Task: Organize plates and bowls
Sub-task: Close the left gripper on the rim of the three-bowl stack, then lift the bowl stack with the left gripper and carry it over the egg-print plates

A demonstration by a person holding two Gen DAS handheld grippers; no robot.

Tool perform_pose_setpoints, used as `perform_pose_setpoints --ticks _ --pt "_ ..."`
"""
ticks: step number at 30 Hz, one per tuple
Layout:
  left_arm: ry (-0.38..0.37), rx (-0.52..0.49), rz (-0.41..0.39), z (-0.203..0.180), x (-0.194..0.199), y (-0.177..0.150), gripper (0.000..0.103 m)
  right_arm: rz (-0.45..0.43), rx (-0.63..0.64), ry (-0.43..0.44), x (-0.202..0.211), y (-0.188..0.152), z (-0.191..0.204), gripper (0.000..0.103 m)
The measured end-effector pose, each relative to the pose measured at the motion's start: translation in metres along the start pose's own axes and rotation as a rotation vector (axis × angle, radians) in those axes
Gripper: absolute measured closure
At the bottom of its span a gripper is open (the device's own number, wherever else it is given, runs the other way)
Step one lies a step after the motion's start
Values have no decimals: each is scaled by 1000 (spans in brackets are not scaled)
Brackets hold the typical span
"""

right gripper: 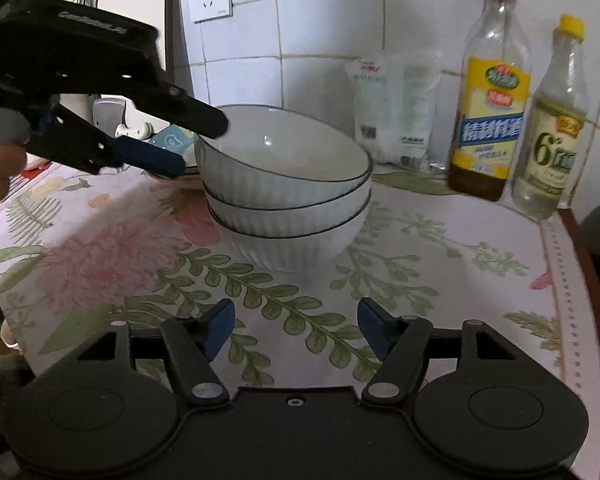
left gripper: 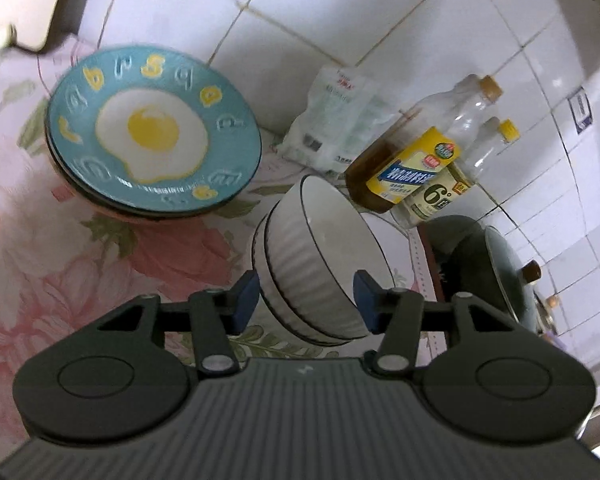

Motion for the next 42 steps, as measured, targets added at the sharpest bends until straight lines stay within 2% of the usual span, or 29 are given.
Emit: perform_pose_setpoints --ticks 3,6,12,14,16,25,33,37,42 --pt "-8 33 15 2 -9 0 52 -9 12 -6 -8 3 0 26" --pt "2 44 8 2 -11 1 52 -36 28 -12 -13 8 1 12" --pt "-2 117 33 9 -16 5 52 -34 39 -13 -25 15 -2 11" --pt "19 135 38 11 -19 4 52 -42 44 -17 -29 18 -3 10" --pt "39 141 35 12 -22 3 54 -57 46 -26 -32 21 -4 7" --pt "36 148 39 14 -30 4 54 -68 56 -14 -48 29 -4 1" --pt "56 147 49 14 -44 5 54 -71 52 23 -56 30 -11 0" --pt "68 197 66 15 -49 2 56 -67 38 52 -62 32 -18 0" --pt "113 165 48 8 -51 -2 63 -67 14 72 -68 33 -21 0"
Point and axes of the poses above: each gripper's, at about its wrist camera, not at the fingertips, and x roughly against the way its jaws point, z to its left, y to its top, the point moved 2 cm from there along -x, roughly the way its jaws point, and after that the axes turned 10 degrees about y, right-handed, at the moved point
